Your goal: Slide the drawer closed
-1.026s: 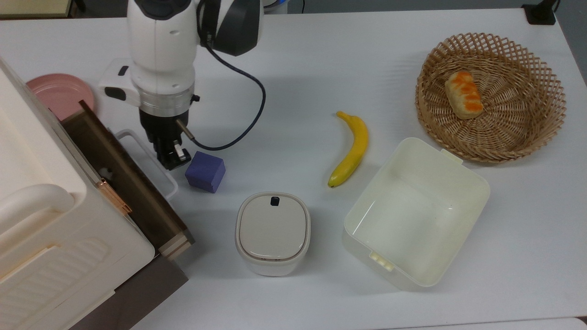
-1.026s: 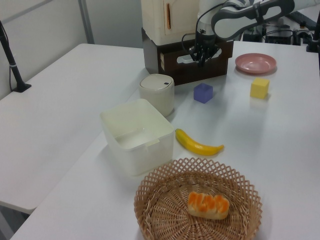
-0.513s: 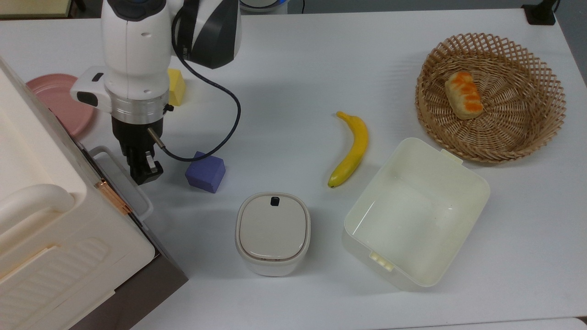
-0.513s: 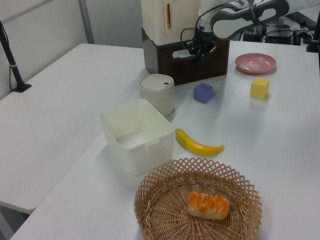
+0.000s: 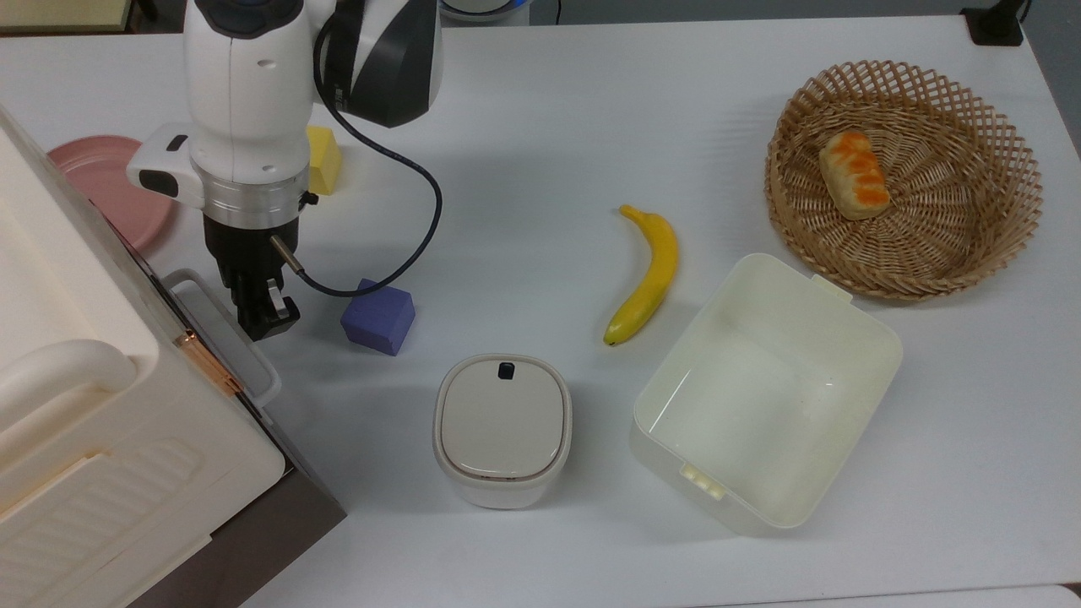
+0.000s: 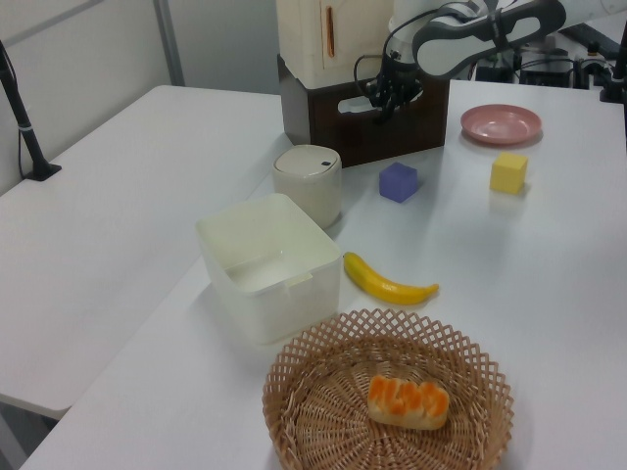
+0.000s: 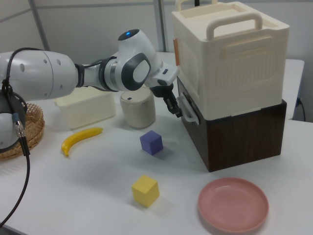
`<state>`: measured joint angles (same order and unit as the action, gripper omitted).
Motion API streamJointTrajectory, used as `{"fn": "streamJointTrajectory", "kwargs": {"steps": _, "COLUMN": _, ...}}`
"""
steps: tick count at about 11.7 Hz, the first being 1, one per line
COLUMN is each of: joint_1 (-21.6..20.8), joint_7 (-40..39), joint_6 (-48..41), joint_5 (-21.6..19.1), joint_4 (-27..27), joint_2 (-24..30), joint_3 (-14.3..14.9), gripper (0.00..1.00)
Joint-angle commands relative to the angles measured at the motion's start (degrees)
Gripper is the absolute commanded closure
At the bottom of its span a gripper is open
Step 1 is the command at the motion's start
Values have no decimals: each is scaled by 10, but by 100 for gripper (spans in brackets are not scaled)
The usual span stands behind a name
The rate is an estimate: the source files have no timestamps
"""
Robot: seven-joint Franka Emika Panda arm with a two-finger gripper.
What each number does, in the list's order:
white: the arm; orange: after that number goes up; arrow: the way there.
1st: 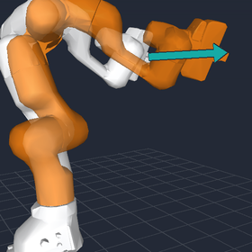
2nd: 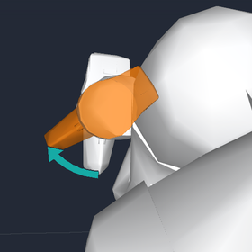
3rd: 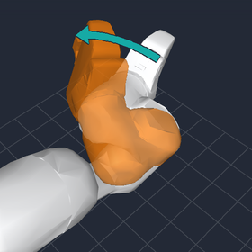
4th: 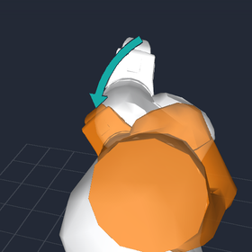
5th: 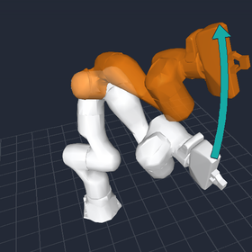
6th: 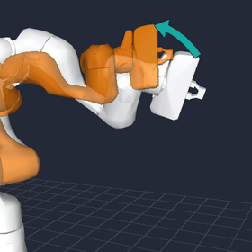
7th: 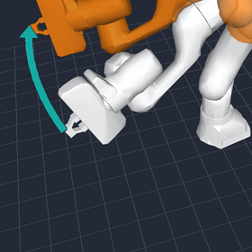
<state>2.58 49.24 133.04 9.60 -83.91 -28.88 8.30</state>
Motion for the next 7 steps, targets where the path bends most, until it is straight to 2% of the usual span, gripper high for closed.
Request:
{"fn": "streamJointTrajectory", "kwargs": {"steps": 1, "joint_1": -37, "joint_7": -21, "joint_6": -23, "joint_5": 13, "joint_4": 1, "joint_2": 27, "joint_3": 8, "gripper": 84}}
{"fn": "streamJointTrajectory", "kwargs": {"steps": 4, "joint_1": -86, "joint_7": -51, "joint_6": -136, "joint_5": 4, "joint_4": -40, "joint_2": 95, "joint_3": 6, "gripper": 84}}
{"fn": "streamJointTrajectory", "kwargs": {"steps": 6, "joint_1": -122, "joint_7": -77, "joint_6": -194, "joint_5": 2, "joint_4": -86, "joint_2": 150, "joint_3": -4, "gripper": 83}}
{"fn": "streamJointTrajectory", "kwargs": {"steps": 7, "joint_1": -123, "joint_7": -132, "joint_6": -231, "joint_5": -11, "joint_4": -99, "joint_2": 167, "joint_3": -32, "gripper": 82}}
